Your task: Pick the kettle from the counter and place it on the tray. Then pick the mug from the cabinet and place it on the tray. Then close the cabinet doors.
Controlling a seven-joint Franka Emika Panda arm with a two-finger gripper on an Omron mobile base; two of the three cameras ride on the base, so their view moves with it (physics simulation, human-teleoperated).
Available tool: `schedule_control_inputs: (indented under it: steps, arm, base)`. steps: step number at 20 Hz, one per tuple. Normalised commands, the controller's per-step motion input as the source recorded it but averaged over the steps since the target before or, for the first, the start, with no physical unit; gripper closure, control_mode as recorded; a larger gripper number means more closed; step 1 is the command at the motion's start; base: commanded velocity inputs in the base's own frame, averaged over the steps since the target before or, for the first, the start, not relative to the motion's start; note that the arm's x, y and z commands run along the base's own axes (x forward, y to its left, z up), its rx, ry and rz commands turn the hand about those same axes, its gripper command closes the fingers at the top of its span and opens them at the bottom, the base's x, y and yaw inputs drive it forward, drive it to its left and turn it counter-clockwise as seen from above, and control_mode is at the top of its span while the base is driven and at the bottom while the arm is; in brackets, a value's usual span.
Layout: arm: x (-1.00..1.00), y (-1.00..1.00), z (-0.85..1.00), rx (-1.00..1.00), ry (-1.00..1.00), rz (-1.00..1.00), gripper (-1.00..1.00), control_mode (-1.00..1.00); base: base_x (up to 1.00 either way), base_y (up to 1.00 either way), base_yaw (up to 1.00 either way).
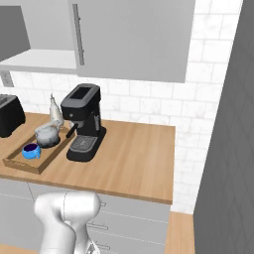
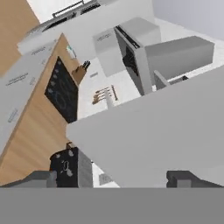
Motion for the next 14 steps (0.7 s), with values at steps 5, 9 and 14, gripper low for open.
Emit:
schedule_control_inputs:
  steps: [5, 9, 14]
  arm:
    - [-0.41, 0.53, 0.22, -0.26, -0.09, 0.11, -1.00, -1.00]
    - [-0.34, 0.77, 0.16, -0.23, -0.05, 0.02, -1.00, -1.00]
    - [-0.32, 0.61, 0.11, -0.06, -0.16, -0.05, -1.00, -1.00]
  base:
    - [0.00, 0.00, 0.00]
    - [0.00, 0.00, 0.00]
    - [0.00, 0.00, 0.00]
